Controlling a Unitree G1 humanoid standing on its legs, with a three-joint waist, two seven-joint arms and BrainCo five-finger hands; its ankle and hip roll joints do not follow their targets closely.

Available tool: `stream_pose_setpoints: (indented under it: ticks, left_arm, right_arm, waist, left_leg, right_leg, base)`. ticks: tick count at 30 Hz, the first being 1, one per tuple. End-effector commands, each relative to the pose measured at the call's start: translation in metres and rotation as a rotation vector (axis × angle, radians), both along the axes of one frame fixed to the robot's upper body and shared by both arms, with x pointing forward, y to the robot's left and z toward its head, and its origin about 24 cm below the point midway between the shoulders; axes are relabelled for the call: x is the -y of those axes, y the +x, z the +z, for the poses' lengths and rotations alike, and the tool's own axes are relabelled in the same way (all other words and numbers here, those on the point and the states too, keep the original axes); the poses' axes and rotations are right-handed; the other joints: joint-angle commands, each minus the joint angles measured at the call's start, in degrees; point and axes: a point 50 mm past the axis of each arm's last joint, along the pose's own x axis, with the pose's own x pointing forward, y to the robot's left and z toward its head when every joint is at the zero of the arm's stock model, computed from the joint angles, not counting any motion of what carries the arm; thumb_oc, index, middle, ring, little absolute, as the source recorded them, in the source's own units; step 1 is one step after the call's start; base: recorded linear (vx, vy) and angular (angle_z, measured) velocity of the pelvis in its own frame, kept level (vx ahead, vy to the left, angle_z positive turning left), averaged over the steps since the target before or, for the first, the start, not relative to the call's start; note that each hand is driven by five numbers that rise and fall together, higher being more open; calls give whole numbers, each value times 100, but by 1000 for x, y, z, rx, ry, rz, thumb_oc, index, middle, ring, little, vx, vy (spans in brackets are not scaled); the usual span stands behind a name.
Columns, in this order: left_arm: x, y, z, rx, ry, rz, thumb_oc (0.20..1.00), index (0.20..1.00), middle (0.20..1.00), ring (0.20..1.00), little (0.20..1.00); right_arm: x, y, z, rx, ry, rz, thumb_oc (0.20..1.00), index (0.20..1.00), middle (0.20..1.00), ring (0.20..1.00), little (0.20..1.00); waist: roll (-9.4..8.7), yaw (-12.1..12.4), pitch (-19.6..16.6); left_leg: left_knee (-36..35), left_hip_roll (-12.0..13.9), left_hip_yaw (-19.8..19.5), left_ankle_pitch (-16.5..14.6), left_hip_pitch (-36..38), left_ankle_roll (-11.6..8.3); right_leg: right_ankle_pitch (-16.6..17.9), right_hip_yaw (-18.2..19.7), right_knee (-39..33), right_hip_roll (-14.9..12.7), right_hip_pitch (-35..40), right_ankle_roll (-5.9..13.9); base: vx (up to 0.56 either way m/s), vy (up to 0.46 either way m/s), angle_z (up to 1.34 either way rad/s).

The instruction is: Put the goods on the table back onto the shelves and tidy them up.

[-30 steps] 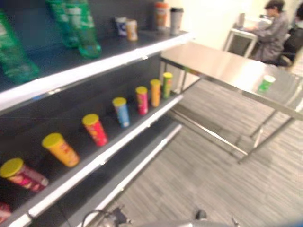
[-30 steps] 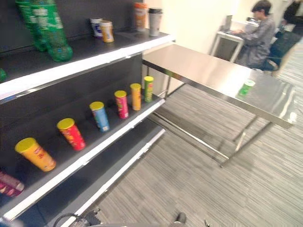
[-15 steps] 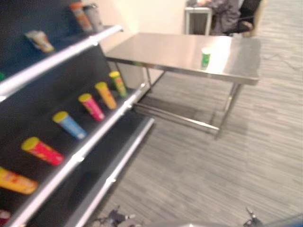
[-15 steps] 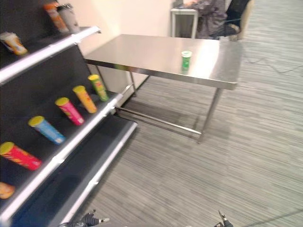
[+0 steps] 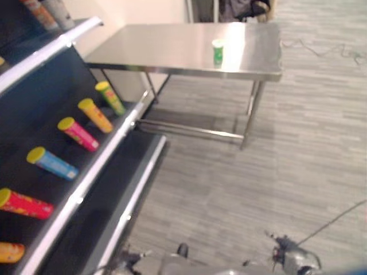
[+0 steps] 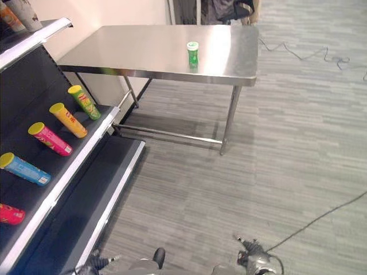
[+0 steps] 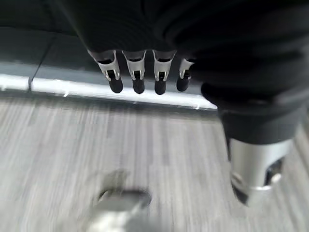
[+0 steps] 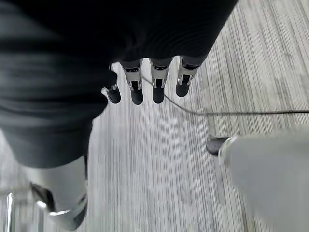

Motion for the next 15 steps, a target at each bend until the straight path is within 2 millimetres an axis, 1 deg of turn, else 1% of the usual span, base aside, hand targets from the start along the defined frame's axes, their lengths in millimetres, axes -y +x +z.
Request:
stream_pose_setpoints:
  ticks: [1, 3, 4, 5, 6, 7, 8, 9, 10, 11, 12, 13, 14, 15]
  left_arm:
    - [-4, 4, 1, 20, 6, 102, 1000, 1000, 1000, 1000, 1000]
    - [-2, -3, 0, 11, 3, 116, 1000, 1000, 1000, 1000, 1000]
    - [-2, -8, -1, 1, 5, 128, 1000, 1000, 1000, 1000, 1000]
    - [-4, -12, -1, 0, 7, 150, 1000, 1000, 1000, 1000, 1000]
    - [-3, -26, -3, -44, 2, 168, 1000, 1000, 1000, 1000, 1000]
    - [-3, -26, -3, -44, 3, 167, 1000, 1000, 1000, 1000, 1000]
    - [-5, -33, -3, -67, 10, 175, 1000, 1000, 1000, 1000, 1000]
    - [-6, -40, -4, -94, 16, 168, 1000, 1000, 1000, 1000, 1000]
    - [-8, -41, -3, -103, 21, 149, 1000, 1000, 1000, 1000, 1000]
    - [-8, -43, -4, -133, 23, 49, 1000, 1000, 1000, 1000, 1000]
    - [-8, -43, -4, -133, 22, 49, 1000, 1000, 1000, 1000, 1000]
    - [-5, -41, -4, -138, 23, -38, 1000, 1000, 1000, 1000, 1000]
    - [-6, -37, -3, -132, 28, -60, 1000, 1000, 1000, 1000, 1000]
    - [-9, -34, -3, -130, 34, -93, 1000, 1000, 1000, 1000, 1000]
  right_arm:
    - [3, 10, 5, 67, -7, -46, 1000, 1000, 1000, 1000, 1000]
    - [1, 8, 4, 64, 4, -63, 1000, 1000, 1000, 1000, 1000]
    - [0, 6, 2, 58, 7, -65, 1000, 1000, 1000, 1000, 1000]
    - [-2, 5, 2, 53, 9, -58, 1000, 1000, 1000, 1000, 1000]
    - [-4, 3, 1, 35, 4, -43, 1000, 1000, 1000, 1000, 1000]
    - [-4, 3, 1, 35, 4, -43, 1000, 1000, 1000, 1000, 1000]
    - [-5, 2, 0, 26, 4, -43, 1000, 1000, 1000, 1000, 1000]
    - [-8, -3, -2, 10, 11, -40, 1000, 1000, 1000, 1000, 1000]
    - [-9, -6, -4, 1, 15, -39, 1000, 1000, 1000, 1000, 1000]
    - [-8, -11, -5, -13, 6, -45, 1000, 1000, 1000, 1000, 1000]
    - [-8, -11, -5, -13, 6, -45, 1000, 1000, 1000, 1000, 1000]
    - [-7, -12, -5, -11, -3, -50, 1000, 1000, 1000, 1000, 1000]
    - [-6, -11, -4, -5, -8, -56, 1000, 1000, 1000, 1000, 1000]
    - [-8, -10, -4, 5, -4, -70, 1000, 1000, 1000, 1000, 1000]
  waist:
    - [7, 238, 37]
    - [33, 314, 30]
    - [17, 382, 20]
    - [29, 437, -15]
    - [-15, 565, -111]
    - [-24, 563, -105]
    - [-75, 595, -195]
    - [-140, 617, -284]
    - [-176, 615, -349]
    - [-205, 548, -383]
    - [-197, 554, -398]
    - [-185, 452, -387]
    - [-83, 406, -389]
    - [-17, 320, -339]
  left_leg:
    - [-1470, -537, -313, 857, -842, 251]
    - [-1470, -574, -265, 845, -1006, 245]
    - [-1470, -567, -109, 842, -1072, 264]
    - [-1470, -477, -10, 913, -1040, 294]
    - [-1216, -442, -78, 995, -1024, 388]
    - [-1204, -456, -72, 985, -1022, 393]
    - [-1089, -497, -132, 982, -976, 428]
    - [-1003, -598, -193, 976, -918, 528]
    - [-1008, -663, -216, 951, -794, 620]
    - [-1122, -870, -327, 850, -399, 871]
    - [-1118, -862, -325, 857, -420, 874]
    - [-1171, -1016, -382, 766, -162, 1039]
    - [-1181, -1064, -425, 711, 12, 1148]
    - [-1269, -1126, -525, 630, 355, 1239]
  right_leg:
    - [235, 310, -1254, 341, 1014, 98]
    - [132, 463, -1290, 296, 1267, 146]
    - [92, 504, -1316, 204, 1440, 191]
    - [73, 562, -1291, 138, 1517, 226]
    - [89, 662, -1222, -115, 1685, 360]
    - [85, 659, -1227, -128, 1696, 365]
    - [208, 678, -1106, -269, 1673, 422]
    - [452, 683, -863, -417, 1637, 480]
    - [732, 684, -511, -526, 1526, 510]
    - [1500, 648, 525, -767, 1256, 485]
    - [1520, 656, 513, -758, 1238, 489]
    - [2036, 572, 1066, -961, 1193, 470]
    - [2332, 462, 1651, -1148, 1063, 429]
    - [2416, 334, 2221, -1373, 858, 370]
  base:
    - [280, 111, -6]
    - [321, 220, -6]
    - [341, 309, -42]
    - [483, 520, -71]
    - [356, 408, -77]
    - [376, 442, -86]
    - [264, 315, -64]
    - [355, 438, -48]
    - [406, 581, -10]
    - [267, 416, 8]
    - [327, 521, 13]
    - [232, 422, 30]
    - [385, 607, 35]
    - [459, 639, 58]
